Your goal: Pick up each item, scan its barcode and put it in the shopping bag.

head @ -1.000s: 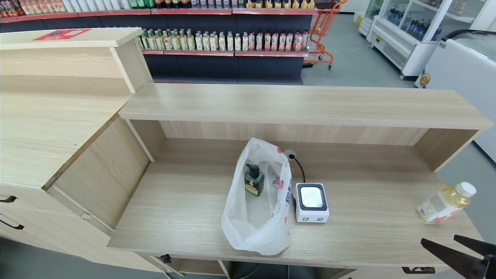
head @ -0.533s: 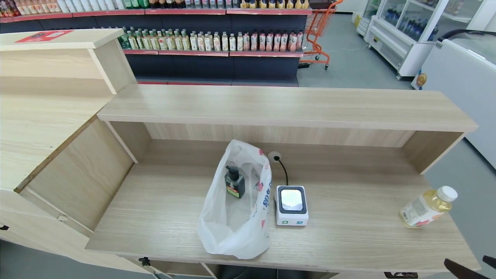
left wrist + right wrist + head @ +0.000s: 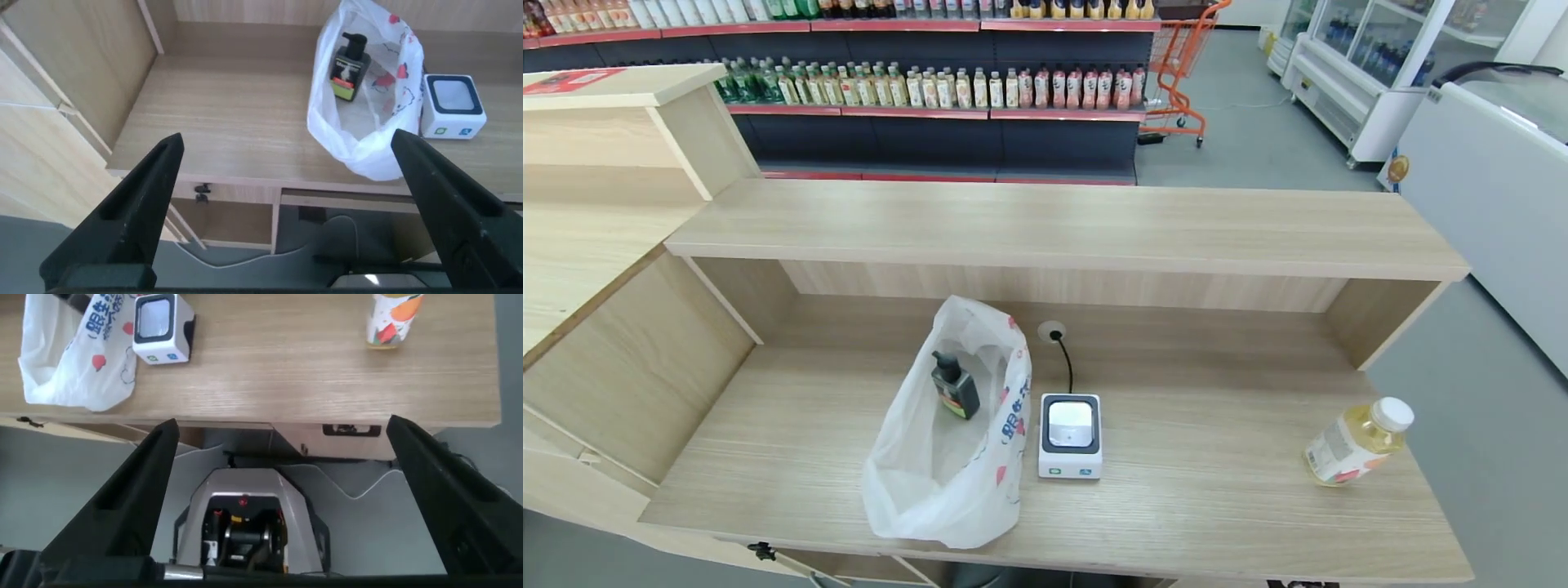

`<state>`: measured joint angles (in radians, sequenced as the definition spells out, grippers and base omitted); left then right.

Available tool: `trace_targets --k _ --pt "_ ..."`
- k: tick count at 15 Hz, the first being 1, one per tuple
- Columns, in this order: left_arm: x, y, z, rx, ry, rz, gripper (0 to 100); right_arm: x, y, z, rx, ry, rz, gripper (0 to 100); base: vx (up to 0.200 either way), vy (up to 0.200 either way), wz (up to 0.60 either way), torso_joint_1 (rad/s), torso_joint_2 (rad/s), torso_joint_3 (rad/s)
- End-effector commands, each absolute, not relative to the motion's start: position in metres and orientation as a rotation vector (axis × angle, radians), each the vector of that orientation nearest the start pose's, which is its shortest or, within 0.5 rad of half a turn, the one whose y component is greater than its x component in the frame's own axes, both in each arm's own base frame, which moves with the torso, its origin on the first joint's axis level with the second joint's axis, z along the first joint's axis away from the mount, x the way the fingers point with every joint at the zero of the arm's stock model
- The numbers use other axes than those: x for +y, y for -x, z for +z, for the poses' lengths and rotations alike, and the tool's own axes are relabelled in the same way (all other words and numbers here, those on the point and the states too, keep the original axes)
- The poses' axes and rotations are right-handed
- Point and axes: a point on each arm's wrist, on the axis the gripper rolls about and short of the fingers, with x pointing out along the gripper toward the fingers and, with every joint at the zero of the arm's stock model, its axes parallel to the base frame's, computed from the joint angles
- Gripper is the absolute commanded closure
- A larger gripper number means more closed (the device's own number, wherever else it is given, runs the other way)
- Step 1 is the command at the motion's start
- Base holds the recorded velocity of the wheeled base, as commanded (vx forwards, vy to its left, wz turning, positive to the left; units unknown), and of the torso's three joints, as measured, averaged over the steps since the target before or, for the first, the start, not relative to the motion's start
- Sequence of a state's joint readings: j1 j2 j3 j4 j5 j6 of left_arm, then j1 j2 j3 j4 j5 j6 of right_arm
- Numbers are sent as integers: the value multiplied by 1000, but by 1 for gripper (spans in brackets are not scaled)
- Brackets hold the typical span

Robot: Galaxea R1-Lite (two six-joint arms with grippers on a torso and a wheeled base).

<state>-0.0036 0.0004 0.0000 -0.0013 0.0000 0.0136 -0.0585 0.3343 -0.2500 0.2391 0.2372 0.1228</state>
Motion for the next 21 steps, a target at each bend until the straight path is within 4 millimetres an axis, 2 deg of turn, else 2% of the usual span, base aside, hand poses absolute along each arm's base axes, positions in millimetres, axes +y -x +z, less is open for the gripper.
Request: trace_targets --k 1,6,9,11,14,21 --pt "0 23 76 -2 -14 -3 0 6 9 129 302 -165 160 0 0 -200 0 2 2 -2" --pt "0 23 76 -2 -14 -3 0 6 9 129 301 -165 159 0 0 -200 0 1 2 3" --pt "0 23 76 -2 -14 -3 0 5 6 131 320 -163 126 0 0 0 0 0 0 0" --pt "0 23 76 -2 -14 -3 0 0 -13 137 414 -157 -72 0 0 0 0 0 0 0" --pt "0 23 76 -2 -14 -3 0 -4 -40 142 463 -153 -131 0 0 0 0 0 0 0" --pt "0 23 76 -2 -14 -3 0 -7 -78 106 607 -183 -153 0 0 0 0 0 0 0"
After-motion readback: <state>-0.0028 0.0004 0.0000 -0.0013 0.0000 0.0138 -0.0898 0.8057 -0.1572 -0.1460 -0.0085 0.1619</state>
